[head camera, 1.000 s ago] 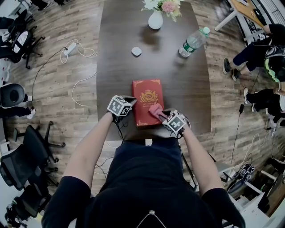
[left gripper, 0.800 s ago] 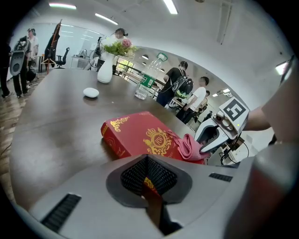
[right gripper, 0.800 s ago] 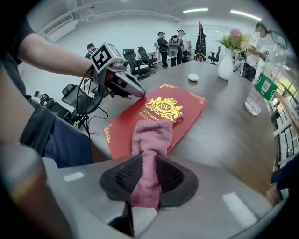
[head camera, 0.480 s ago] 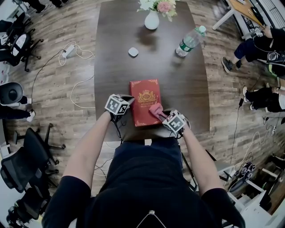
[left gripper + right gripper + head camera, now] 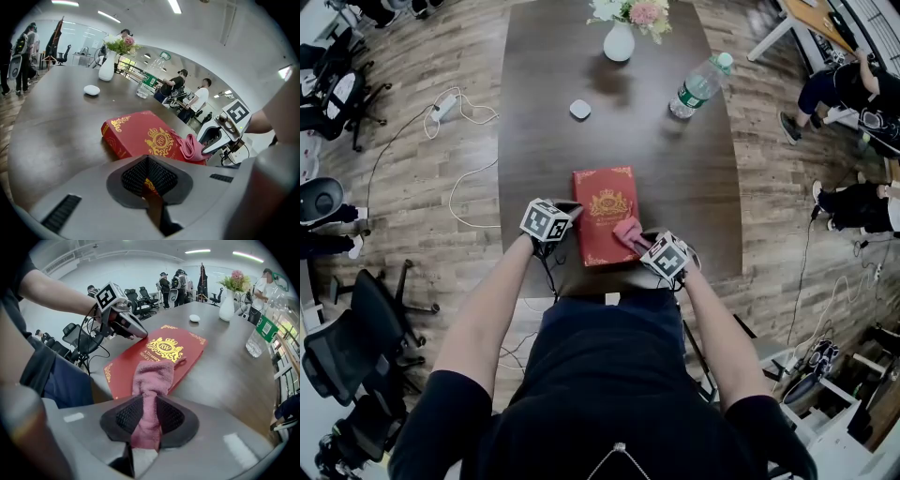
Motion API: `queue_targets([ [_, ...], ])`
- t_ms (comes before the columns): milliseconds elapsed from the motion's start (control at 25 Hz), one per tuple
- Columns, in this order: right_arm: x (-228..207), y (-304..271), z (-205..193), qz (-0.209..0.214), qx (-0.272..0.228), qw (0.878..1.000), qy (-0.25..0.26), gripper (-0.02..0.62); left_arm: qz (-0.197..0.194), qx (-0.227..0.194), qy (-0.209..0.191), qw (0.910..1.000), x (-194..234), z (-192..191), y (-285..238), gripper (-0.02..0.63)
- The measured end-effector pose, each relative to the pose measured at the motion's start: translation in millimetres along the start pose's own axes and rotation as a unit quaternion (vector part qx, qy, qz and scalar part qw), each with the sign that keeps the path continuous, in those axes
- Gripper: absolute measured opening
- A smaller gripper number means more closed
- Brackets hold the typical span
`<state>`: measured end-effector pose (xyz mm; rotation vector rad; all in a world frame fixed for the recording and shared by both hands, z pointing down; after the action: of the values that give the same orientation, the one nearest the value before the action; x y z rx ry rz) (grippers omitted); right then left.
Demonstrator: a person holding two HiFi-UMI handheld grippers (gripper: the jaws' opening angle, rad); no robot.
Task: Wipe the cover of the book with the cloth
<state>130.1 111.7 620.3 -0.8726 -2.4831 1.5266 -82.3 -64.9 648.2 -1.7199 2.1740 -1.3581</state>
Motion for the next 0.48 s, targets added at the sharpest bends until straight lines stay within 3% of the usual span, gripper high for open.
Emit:
queue_targets([
  [480,14.9,-10.5,11.6,0.021,0.004,1.0,0.019,0.097,-0.002,-0.001,0.001,1.0,-1.1,-0.6,0.5,-0.005],
])
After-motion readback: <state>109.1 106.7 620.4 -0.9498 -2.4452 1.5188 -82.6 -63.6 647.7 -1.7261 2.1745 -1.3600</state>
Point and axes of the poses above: the fingertips, and each gripper's own axes: y backward along the fingers, x to its left, z out of its top, the point moved 10 cm from there along y, backward along the fingers, and after that the axes turned 7 degrees about -x, right-handed, at the moved point
